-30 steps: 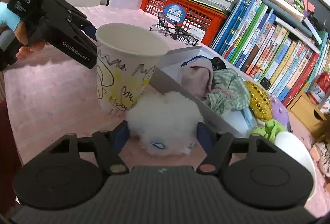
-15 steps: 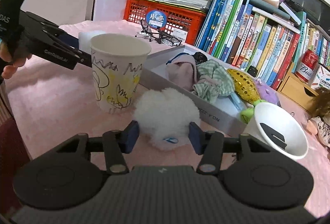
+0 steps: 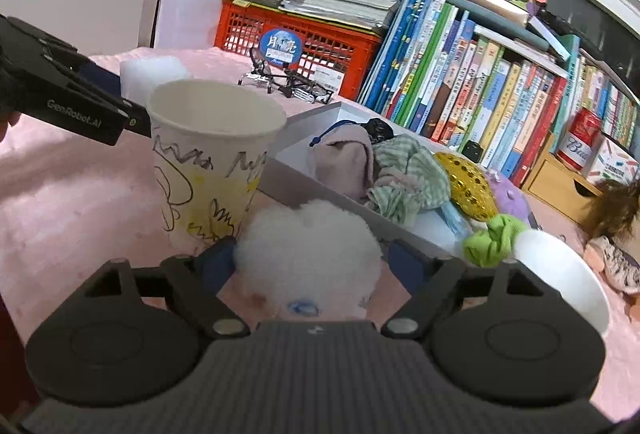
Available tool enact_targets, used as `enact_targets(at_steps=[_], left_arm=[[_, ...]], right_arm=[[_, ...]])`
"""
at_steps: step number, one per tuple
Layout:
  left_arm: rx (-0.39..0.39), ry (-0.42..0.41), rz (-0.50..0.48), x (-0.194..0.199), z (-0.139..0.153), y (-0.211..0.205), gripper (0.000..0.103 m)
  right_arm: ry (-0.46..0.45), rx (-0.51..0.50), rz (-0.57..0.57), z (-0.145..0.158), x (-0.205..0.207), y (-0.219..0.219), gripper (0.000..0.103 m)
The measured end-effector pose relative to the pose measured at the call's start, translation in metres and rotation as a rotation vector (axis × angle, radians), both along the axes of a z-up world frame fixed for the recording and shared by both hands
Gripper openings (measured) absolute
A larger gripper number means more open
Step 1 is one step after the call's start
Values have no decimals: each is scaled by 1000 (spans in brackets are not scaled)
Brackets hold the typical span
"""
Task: Organize soft objects
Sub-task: 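Grasp the white foam block with the left tool while the right tool carries the fluffy ball over the tray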
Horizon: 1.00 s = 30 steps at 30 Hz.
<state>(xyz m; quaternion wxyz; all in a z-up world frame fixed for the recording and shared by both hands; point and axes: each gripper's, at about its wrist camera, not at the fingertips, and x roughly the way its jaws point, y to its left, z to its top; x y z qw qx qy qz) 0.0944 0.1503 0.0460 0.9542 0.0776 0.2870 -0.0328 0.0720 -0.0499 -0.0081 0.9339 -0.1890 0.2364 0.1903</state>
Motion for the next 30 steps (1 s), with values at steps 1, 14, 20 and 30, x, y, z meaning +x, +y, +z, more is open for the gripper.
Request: enact_targets(at_steps=[1, 14, 20, 30], left_arm=[[0, -1, 0, 0, 0, 0, 59], [-3, -5, 12, 5, 1, 1, 58], [-5, -16, 13, 9, 10, 0, 58], [-23, -54, -8, 17, 39, -10, 58]], right_arm=[[3, -3, 1, 0, 2, 1, 90], [35, -46, 41, -4, 8, 8, 73], [-11, -55, 19, 6, 3, 7, 71], [-94, -12, -13, 38, -2, -6, 71]])
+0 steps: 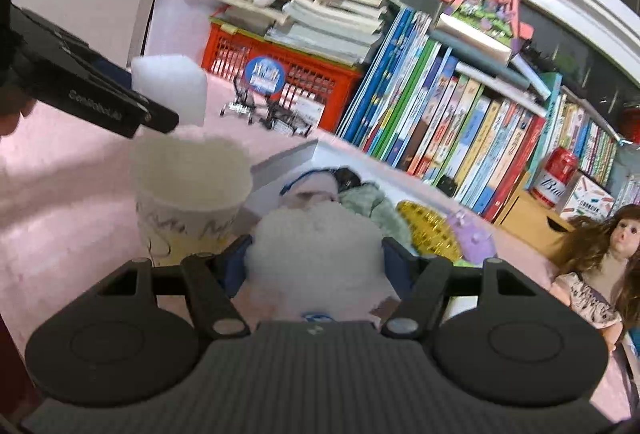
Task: Organize soft objects
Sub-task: 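Grasp the white foam block with the left tool while the right tool carries the fluffy ball over the tray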
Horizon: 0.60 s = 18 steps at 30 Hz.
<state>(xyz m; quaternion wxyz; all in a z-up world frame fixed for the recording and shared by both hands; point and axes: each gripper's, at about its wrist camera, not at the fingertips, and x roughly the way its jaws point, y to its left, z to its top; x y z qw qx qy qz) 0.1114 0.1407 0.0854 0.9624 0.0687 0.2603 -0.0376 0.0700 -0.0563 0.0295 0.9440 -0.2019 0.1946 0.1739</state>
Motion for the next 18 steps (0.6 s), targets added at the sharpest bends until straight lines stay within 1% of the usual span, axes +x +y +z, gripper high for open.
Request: enact_targets(at_steps=[4, 8, 10, 12, 14, 16, 18], left_arm=[[-34, 11, -15, 6, 14, -6, 58], [-42, 14, -50, 13, 31, -17, 58], [-54, 36, -71, 20, 39, -22, 58], [-90, 87, -89, 30, 48, -27, 58], [-123, 155, -104, 45, 57, -33, 58], [-141, 198, -117, 58, 66, -38, 57], [-136, 222, -133, 67, 72, -46, 57]], right_arm=[[-14, 44, 4, 17, -2, -10, 71], [-31, 79, -11, 34, 0, -23, 71], [-24, 94, -23, 43, 4, -31, 71], [0, 105, -36, 53, 13, -39, 71], [46, 102, -43, 63, 24, -46, 71], [100, 95, -58, 72, 37, -52, 71], [151, 94, -67, 78, 50, -57, 71]])
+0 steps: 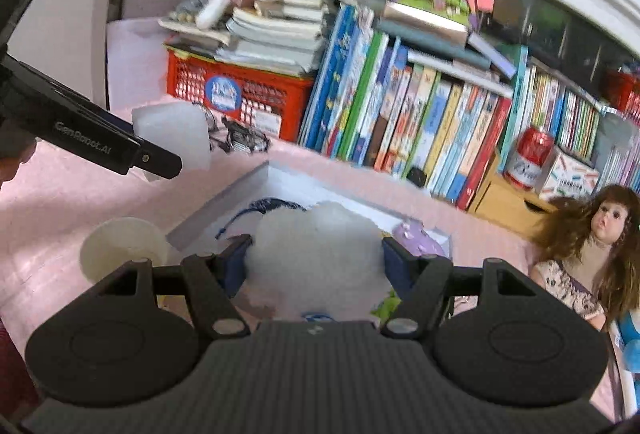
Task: Organize soft objects
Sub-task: 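Grasp the white foam block with the left tool while the right tool carries the fluffy ball over the tray, then lower the foam block into the tray with the left tool while the right tool lowers the fluffy ball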
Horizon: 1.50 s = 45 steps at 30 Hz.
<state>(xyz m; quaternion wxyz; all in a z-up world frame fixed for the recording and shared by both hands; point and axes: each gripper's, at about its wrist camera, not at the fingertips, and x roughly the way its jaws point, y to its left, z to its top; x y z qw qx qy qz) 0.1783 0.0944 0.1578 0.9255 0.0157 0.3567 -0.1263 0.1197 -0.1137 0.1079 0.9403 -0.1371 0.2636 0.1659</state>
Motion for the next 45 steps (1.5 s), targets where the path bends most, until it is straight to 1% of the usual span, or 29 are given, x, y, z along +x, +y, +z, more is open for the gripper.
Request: enact_targets(at_steps=[2, 4, 7, 9, 11, 15, 18, 21, 25, 31, 36, 41, 45], left_arm=[[4, 25, -14, 11, 4, -9, 57], [-4, 72, -27, 21, 4, -18, 58], [-21, 164, -40, 36, -1, -29, 57], [-28, 237, -46, 47, -6, -35, 57], [-36, 288, -45, 57, -13, -41, 57], [-10, 344, -42, 74, -29, -54, 57], [12, 371, -21, 85, -43, -59, 57], [10, 381, -6, 97, -52, -62, 57], [9, 365, 4, 110, -55, -67, 57], [-10, 328, 20, 129, -61, -70, 57], [20, 306, 12, 141, -72, -75, 58], [50, 304, 0, 143, -77, -80, 58], [54, 304, -5, 143, -79, -81, 59]], right_arm=[[46, 7, -10, 3, 10, -4, 71], [105, 32, -20, 5, 21, -7, 71], [217, 83, -53, 2, 41, -14, 71], [286, 102, -69, -4, 55, -16, 71], [347, 119, -84, -12, 66, -18, 71], [433, 133, -95, -30, 84, -17, 71], [473, 133, -121, -42, 95, -19, 71], [507, 150, -140, -49, 107, -24, 71], [536, 176, -179, -58, 121, -30, 71], [515, 197, -217, -63, 136, -35, 71], [473, 198, -224, -65, 143, -35, 71], [488, 201, -222, -71, 146, -34, 71], [509, 219, -226, -75, 148, -37, 71]])
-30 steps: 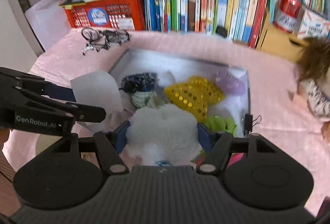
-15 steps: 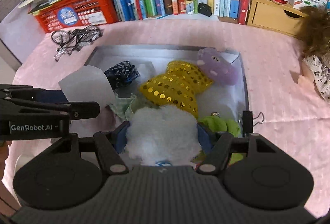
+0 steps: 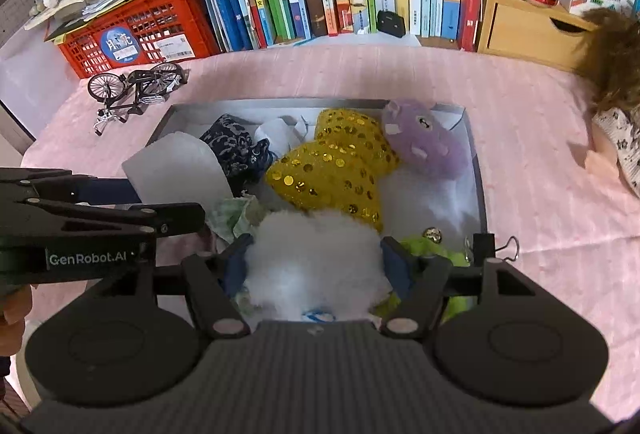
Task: Organize soft objects
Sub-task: 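Lower the foam block into the tray with the left tool while the right tool lowers the fluffy ball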
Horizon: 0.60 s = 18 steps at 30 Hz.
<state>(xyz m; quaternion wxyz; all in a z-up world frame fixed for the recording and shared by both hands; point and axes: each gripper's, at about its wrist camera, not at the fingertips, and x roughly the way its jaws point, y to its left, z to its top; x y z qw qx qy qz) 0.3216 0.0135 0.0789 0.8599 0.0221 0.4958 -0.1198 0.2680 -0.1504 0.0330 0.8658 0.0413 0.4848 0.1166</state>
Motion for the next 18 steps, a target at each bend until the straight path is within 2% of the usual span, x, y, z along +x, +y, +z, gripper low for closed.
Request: enact_targets(at_steps=[15, 18], left_arm=[[59, 53, -22, -3, -21, -1, 58], [75, 62, -24, -2, -24, -1, 60]], right_arm=[[29, -26, 33, -11, -5, 3, 73], [35, -18, 32, -13, -5, 2, 74]])
